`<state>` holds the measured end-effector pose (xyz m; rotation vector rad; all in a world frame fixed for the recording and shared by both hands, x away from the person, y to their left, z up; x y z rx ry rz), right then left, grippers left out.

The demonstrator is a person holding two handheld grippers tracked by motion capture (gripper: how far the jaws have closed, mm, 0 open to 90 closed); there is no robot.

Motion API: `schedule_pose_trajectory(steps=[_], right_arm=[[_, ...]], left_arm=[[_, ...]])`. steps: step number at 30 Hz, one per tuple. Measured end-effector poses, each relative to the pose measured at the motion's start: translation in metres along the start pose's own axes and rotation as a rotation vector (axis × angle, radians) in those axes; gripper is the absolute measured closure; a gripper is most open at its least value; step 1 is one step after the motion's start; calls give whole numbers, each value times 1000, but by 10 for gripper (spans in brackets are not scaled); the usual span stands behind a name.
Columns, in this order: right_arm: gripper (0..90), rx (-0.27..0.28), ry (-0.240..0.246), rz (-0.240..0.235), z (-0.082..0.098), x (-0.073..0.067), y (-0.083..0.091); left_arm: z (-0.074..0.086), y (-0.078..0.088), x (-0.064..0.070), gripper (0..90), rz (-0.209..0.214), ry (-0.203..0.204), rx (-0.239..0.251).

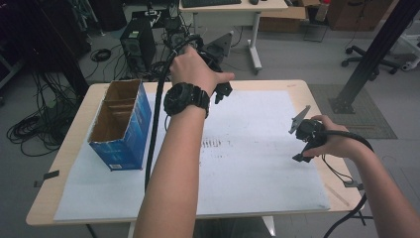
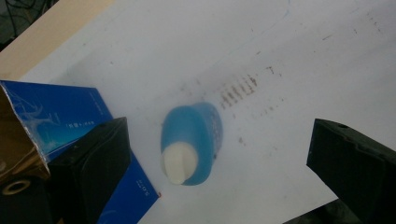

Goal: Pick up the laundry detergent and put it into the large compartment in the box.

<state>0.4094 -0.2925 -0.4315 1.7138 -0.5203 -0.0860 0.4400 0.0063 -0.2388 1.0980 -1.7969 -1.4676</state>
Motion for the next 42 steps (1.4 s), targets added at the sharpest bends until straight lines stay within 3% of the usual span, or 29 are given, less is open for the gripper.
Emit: schedule_pose_trajectory(steps=[24, 42], right_arm=[[93, -6, -7, -4, 3, 0, -3], [93, -8, -11, -6, 3, 2, -4]], left_arm=[[12, -4, -28, 69, -17, 55, -16], [14, -9, -34, 58, -13, 68, -29]])
Point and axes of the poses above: each handheld gripper's, and its own axes: y roughly backward along the jaws, z roughly out of its underside, x roughly to its right, the point moved 8 cm from there along -y, roughly forward along the jaws, and after that the axes turned 6 degrees about z, right-handed, at the moved point
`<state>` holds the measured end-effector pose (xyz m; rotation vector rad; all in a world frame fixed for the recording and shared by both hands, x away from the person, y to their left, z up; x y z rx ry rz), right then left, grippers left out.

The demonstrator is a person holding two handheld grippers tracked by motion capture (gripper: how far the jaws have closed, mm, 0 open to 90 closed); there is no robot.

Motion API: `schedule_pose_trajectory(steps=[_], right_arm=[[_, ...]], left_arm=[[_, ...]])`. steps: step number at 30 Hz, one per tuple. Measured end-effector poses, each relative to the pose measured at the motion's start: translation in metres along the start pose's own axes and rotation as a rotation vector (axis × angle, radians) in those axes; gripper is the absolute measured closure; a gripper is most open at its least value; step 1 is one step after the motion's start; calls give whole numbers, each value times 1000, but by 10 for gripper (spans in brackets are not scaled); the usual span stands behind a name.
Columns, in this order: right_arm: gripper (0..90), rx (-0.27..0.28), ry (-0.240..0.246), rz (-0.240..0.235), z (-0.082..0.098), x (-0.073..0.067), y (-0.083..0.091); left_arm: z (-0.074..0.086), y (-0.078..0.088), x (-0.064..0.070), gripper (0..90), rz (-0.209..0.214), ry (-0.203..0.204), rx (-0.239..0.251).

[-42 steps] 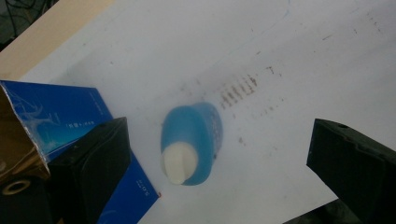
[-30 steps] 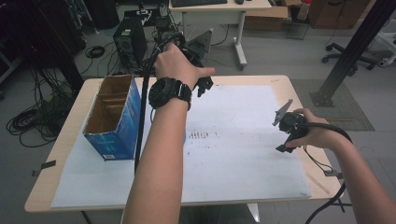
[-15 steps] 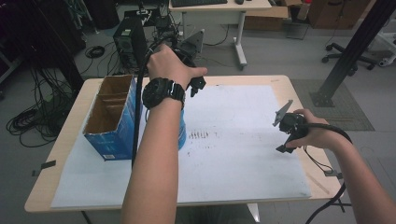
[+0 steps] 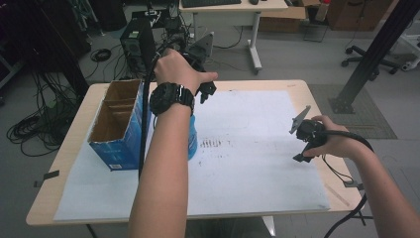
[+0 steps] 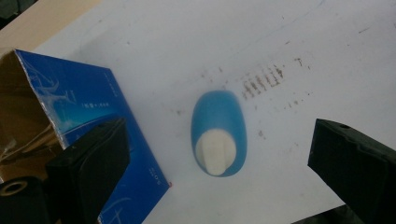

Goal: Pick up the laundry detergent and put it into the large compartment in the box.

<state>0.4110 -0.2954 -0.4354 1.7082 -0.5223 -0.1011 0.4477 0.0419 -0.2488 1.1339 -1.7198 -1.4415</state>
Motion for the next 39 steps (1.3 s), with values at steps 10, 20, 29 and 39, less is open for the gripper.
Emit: schedule_pose_trajectory(steps=[10, 20, 29, 39], right_arm=[[93, -3, -1, -2, 1, 0, -1], [93, -7, -2, -5, 1, -1, -3], [93, -7, -2, -6, 3, -1, -4], [93, -11, 0, -8, 4, -3, -6]], left_arm=[[3, -7, -4, 62, 2, 9, -11], [7, -17, -5, 73, 7, 10, -35], [8, -24, -6, 74, 4, 15, -36], [11, -35, -4, 94, 3, 8, -54]])
Point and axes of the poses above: each handheld gripper's, and its own axes: y roughly backward along the jaws, z roughly out of its underside, x roughly to its right, the point moved 8 cm from there along -y, roughly forward along the jaws, and after that the axes turned 6 degrees about z, right-handed, at the moved point
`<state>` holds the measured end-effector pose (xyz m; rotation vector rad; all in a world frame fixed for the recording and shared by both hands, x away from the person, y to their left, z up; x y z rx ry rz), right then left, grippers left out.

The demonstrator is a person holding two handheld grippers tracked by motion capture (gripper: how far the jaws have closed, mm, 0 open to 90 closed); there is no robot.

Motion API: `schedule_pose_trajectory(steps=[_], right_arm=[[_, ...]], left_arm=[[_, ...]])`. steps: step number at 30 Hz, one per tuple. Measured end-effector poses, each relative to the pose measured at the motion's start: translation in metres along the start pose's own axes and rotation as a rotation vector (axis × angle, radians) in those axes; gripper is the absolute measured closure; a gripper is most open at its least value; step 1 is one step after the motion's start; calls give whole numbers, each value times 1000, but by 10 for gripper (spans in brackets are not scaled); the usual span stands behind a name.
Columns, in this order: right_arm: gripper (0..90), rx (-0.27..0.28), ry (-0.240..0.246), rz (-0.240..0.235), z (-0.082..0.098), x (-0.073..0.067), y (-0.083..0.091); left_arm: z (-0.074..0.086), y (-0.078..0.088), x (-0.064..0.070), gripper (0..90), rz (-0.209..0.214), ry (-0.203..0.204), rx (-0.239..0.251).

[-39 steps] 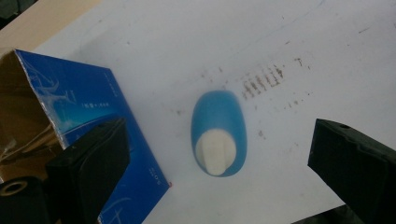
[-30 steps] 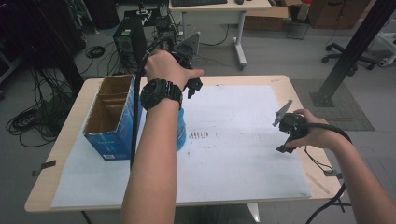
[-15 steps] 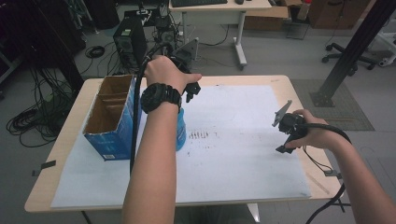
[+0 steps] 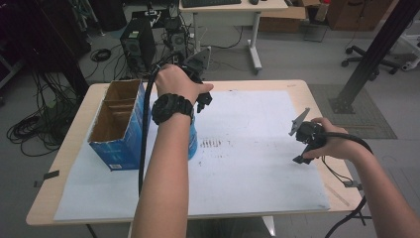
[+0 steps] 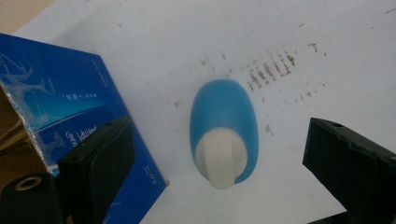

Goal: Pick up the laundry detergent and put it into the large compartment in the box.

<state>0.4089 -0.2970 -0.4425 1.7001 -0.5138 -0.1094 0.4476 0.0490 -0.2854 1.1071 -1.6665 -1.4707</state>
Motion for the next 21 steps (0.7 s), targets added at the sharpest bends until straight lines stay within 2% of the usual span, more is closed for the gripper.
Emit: schedule_pose_trajectory(steps=[21], right_arm=[[92, -6, -2, -3, 2, 0, -5]], left_arm=[[7, -21, -4, 86, 9, 12, -39]])
Point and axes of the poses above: each handheld gripper's, and its own axes: y roughly backward along the jaws, z roughly out of its underside, x roughly to its right, the point moved 8 cm from there along -y, roughly forward along the jaws, and after that the axes turned 6 degrees about z, right-handed, at the moved point
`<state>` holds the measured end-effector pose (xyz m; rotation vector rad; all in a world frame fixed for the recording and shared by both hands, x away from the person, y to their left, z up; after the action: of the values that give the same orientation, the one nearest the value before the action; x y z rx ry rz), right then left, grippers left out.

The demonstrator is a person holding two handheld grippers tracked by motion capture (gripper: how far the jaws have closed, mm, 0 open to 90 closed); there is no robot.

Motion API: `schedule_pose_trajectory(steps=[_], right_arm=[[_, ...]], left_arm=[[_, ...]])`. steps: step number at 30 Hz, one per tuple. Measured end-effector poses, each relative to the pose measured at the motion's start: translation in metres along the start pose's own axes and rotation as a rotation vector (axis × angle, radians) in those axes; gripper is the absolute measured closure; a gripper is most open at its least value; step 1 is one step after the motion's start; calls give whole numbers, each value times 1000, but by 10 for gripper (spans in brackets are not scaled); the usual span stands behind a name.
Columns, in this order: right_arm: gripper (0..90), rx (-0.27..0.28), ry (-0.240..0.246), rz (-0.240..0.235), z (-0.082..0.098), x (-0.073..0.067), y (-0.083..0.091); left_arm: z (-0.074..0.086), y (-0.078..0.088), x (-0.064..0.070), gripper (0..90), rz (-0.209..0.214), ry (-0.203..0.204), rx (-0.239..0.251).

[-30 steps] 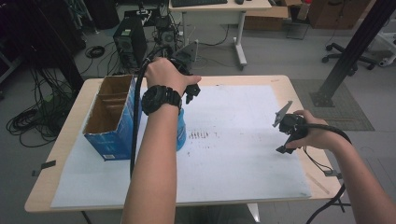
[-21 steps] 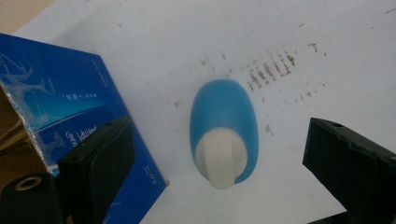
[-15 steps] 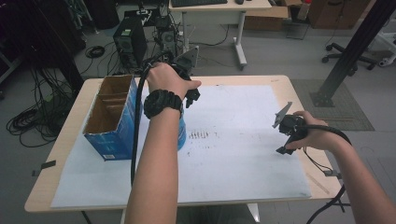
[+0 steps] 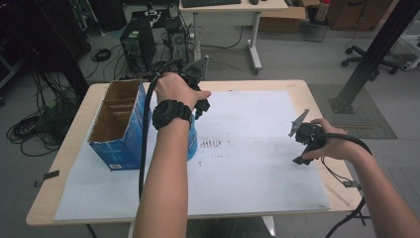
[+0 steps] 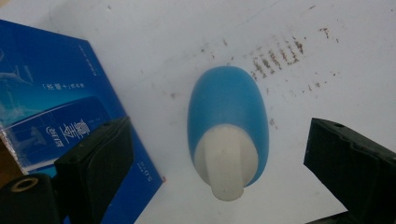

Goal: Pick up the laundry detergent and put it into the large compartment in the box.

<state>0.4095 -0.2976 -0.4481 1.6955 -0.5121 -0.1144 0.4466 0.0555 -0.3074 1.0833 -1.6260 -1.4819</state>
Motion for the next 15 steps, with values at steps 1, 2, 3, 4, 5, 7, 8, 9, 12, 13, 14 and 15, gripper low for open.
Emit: schedule_pose_trajectory(steps=[1, 2, 3, 4, 5, 7, 8, 9, 12, 13, 14, 15], right_arm=[[93, 1, 1, -1, 0, 0, 0], [92, -1, 0, -1, 0, 0, -1], [92, -1, 0, -1, 0, 0, -1], [92, -2, 1, -3, 0, -1, -2], [92, -4, 2, -4, 0, -1, -2], [92, -5, 2, -6, -1, -2, -3], [92, -5, 2, -6, -1, -2, -3], [92, -5, 2, -6, -1, -2, -3], [92, -7, 4, -6, -1, -2, -4], [92, -7, 5, -6, -1, -2, -4], [93, -7, 5, -6, -2, -2, -4], [92, -6, 5, -6, -2, -2, -4]], left_arm=[[0, 0, 0, 86, 0, 0, 0], [1, -2, 0, 86, 2, 2, -3], [1, -2, 0, 86, 2, 2, -3], [1, -4, 0, 86, 6, 1, -3], [2, -6, 0, 85, 8, -2, -6], [3, -8, 1, 85, 9, -2, -11], [3, -9, 1, 84, 10, -3, -14], [3, -9, 1, 84, 10, -3, -14], [4, -12, 1, 85, 8, -2, -19], [5, -13, 0, 85, 9, -3, -23], [5, -15, 0, 85, 8, -1, -24], [5, -16, -1, 85, 9, 2, -24]])
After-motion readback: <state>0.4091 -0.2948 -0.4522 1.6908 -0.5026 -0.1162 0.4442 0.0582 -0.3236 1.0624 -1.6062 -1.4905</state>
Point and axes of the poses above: each handheld gripper's, and its own axes: y roughly backward along the jaws, z roughly out of its underside, x roughly to its right, the point moved 8 cm from there along -y, roughly forward along the jaws, and after that the axes turned 6 degrees about z, right-handed, at the moved point
